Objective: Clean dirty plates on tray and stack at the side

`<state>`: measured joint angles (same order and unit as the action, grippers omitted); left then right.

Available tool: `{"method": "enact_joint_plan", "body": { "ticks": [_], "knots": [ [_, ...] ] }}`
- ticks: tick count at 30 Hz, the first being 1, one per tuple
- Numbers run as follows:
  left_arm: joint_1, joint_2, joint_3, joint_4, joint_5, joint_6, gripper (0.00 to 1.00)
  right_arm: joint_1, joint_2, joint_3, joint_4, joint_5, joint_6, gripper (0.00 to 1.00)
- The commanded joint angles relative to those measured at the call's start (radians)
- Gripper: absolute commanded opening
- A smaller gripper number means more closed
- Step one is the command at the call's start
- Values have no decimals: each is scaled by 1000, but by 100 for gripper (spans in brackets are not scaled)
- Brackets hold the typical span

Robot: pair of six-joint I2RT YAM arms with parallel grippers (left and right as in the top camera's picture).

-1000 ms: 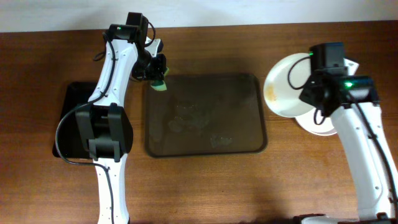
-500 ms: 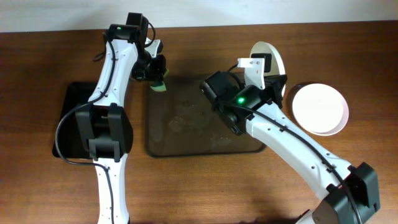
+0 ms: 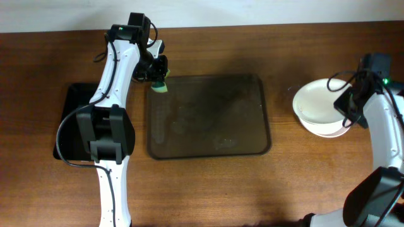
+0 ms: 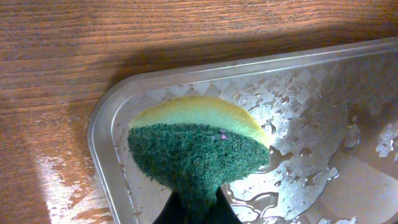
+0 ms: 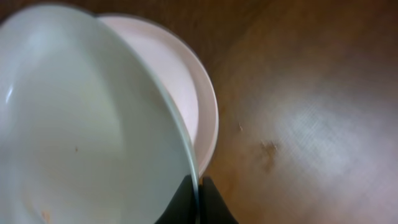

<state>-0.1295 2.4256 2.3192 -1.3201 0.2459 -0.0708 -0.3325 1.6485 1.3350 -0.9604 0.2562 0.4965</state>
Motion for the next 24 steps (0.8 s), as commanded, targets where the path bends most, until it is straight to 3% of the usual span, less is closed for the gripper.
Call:
{"method": "enact_joint_plan", "body": {
  "ticks": [1, 4, 5, 6, 7, 9, 13, 18, 19, 20, 22, 24],
  "knots": [
    [-1, -6, 19, 2, -11, 16, 1, -57, -19, -161, 121, -25, 17, 4],
    [-1, -6, 19, 3, -74, 16, 1, -81, -19, -226, 224, -36, 18, 8],
    [-1, -8, 28, -10, -147, 16, 1, -81, -19, -226, 255, -36, 15, 35],
    [4, -18, 57, -38, -193, 16, 1, -81, -19, -225, 282, -39, 8, 69],
    [16, -42, 84, -60, -227, 16, 1, -80, -19, -216, 285, -72, -20, 82],
    [63, -133, 115, -107, -282, -14, 1, -71, -27, -173, 275, -225, -108, 85],
    [231, -219, 101, -250, -299, -132, 1, 90, -89, -112, 232, -256, -123, 87],
    [365, -219, -107, -255, -314, -153, 1, 156, -89, -112, 230, -252, -123, 88],
    [382, -219, -170, -229, -314, -153, 6, 156, -89, -112, 227, -252, -123, 88],
    [390, -219, -212, -202, -314, -153, 50, 156, -89, -112, 222, -252, -124, 88],
    [389, -220, -214, -183, -314, -153, 95, 156, -92, -109, 203, -254, -127, 88],
    [390, -230, -212, -192, -276, -152, 97, 156, -111, -35, 126, -253, -172, 88]
  ]
}}
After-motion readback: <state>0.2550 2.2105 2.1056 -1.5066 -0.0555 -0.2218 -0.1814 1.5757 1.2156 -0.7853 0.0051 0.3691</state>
